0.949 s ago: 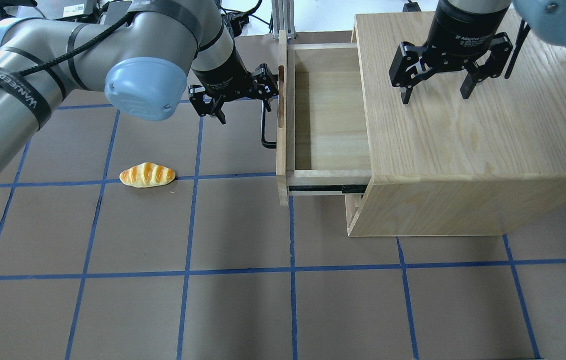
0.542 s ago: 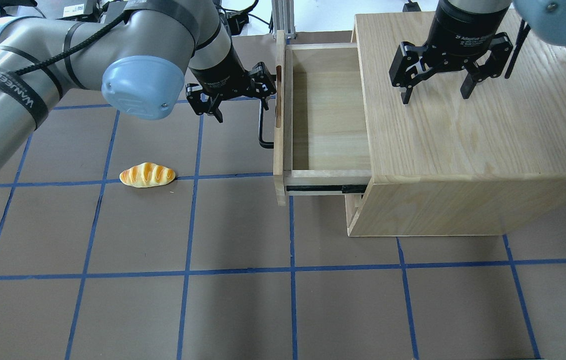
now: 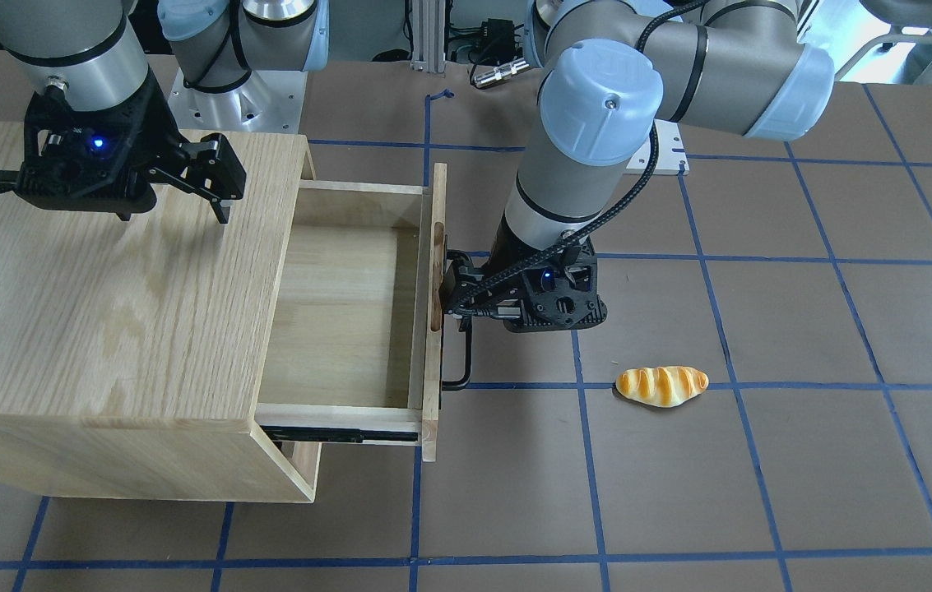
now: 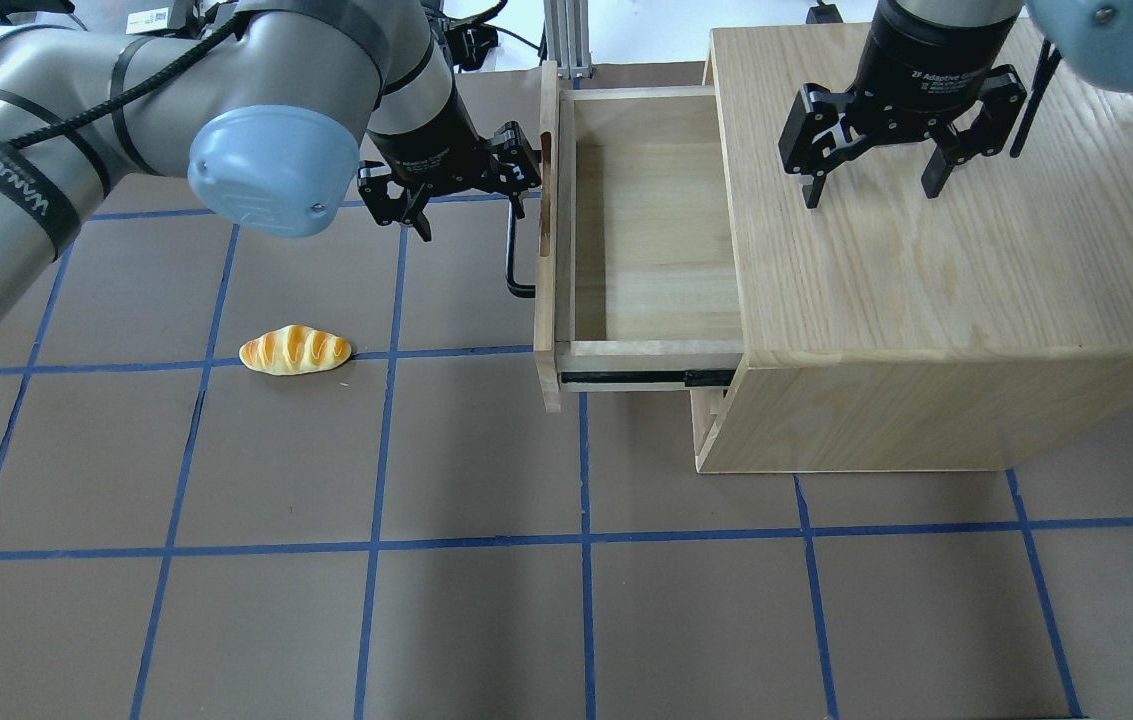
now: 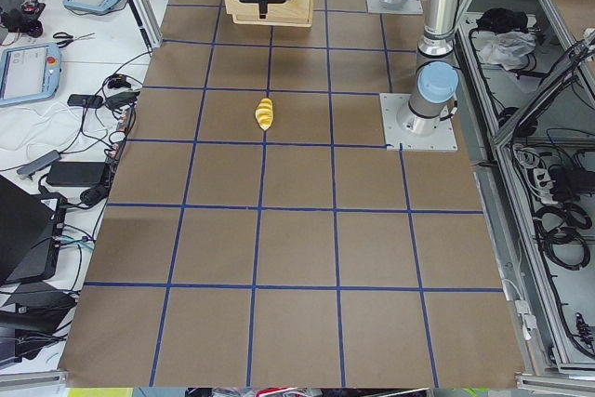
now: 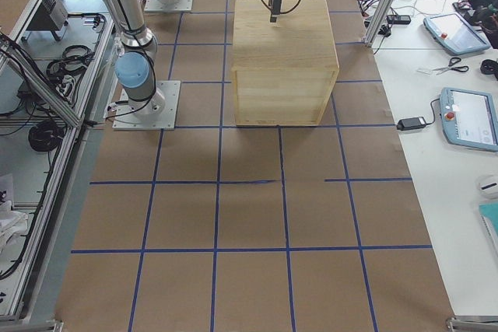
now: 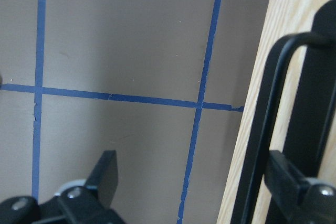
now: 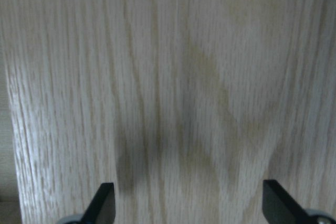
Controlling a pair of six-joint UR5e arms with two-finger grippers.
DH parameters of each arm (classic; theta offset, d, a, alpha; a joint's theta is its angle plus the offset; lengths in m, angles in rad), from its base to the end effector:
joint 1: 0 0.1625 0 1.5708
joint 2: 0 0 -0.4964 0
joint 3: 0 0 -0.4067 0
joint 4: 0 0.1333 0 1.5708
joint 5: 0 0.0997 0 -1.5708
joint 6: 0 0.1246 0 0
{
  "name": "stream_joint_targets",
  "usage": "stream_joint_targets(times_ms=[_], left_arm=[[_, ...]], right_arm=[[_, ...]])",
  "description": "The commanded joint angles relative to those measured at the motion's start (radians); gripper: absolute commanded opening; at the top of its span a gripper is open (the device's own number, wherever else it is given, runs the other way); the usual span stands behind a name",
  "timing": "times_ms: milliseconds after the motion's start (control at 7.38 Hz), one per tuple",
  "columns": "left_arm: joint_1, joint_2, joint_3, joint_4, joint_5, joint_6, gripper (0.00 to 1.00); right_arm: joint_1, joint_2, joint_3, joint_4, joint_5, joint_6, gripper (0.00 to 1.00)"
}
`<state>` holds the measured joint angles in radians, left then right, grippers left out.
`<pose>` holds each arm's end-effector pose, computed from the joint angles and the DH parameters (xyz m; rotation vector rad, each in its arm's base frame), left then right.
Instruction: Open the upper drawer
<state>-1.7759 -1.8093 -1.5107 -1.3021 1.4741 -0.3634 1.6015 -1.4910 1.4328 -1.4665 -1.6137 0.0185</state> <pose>-0.2702 -0.5852 0.4582 0.2324 -3.0133 0.0900 0.1445 -0.5353 0.5520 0.0204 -3.0967 -0.0697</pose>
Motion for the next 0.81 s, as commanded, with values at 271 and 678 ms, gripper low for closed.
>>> stream_joint_targets(times_ms=[271,678], left_arm=[[0.074,0.080,0.080,-0.143,0.038,0.029,1.00],[0.244,0.148,0.057,-0.212,0.135,0.312,1.00]], right_arm=[[0.000,0.000,0.000,0.000,-0.002,0.000,1.00],[0.000,0.000,0.000,0.000,0.000,0.001,1.00]])
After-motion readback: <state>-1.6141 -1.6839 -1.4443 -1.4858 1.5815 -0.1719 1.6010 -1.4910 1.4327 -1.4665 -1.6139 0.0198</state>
